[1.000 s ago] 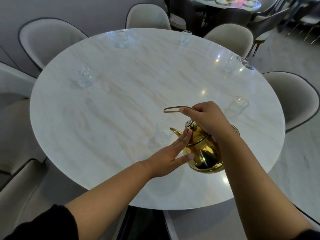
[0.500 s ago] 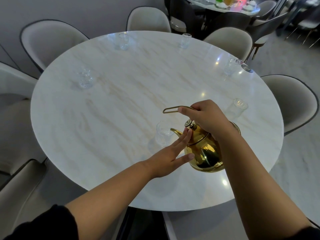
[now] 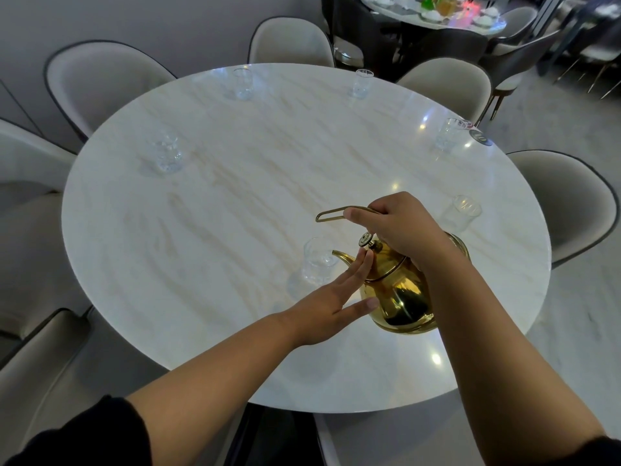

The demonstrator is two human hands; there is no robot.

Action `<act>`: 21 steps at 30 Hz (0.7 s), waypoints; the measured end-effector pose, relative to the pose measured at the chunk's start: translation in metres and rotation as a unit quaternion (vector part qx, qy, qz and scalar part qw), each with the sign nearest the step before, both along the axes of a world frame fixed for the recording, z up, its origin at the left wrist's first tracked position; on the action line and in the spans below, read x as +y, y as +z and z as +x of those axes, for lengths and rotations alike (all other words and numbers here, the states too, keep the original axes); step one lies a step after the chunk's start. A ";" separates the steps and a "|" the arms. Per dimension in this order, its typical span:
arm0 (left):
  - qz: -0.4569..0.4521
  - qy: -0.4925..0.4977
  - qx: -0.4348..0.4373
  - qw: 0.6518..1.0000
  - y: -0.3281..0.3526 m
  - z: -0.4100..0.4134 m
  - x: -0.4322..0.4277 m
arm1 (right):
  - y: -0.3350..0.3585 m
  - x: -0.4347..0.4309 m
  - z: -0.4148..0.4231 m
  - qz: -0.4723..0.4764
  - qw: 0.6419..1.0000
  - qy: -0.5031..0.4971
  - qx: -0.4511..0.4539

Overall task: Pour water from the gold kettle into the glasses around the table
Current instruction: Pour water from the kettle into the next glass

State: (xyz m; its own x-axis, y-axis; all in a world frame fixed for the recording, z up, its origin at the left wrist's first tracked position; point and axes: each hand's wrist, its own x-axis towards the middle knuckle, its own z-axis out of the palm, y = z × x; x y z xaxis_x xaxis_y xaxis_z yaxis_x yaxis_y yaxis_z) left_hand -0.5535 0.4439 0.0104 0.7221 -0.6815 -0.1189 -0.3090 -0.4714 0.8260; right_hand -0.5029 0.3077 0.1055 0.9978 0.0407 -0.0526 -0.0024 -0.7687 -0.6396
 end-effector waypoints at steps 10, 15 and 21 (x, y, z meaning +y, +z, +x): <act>-0.006 0.001 0.001 1.000 0.002 -0.001 -0.001 | 0.005 0.000 -0.001 -0.004 1.000 0.001 0.000; -0.005 0.003 0.000 1.000 0.002 -0.002 0.000 | 0.006 0.002 -0.001 -0.005 1.000 0.003 0.000; -0.001 0.002 -0.006 1.000 0.003 -0.003 -0.001 | 0.007 0.002 -0.002 -0.006 1.000 0.005 -0.002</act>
State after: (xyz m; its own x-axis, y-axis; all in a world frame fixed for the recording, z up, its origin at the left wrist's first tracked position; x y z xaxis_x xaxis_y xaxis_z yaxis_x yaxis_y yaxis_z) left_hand -0.5564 0.4432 0.0131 0.7268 -0.6782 -0.1086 -0.3164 -0.4710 0.8234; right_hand -0.5051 0.3100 0.1121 0.9975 0.0496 -0.0495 0.0074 -0.7766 -0.6300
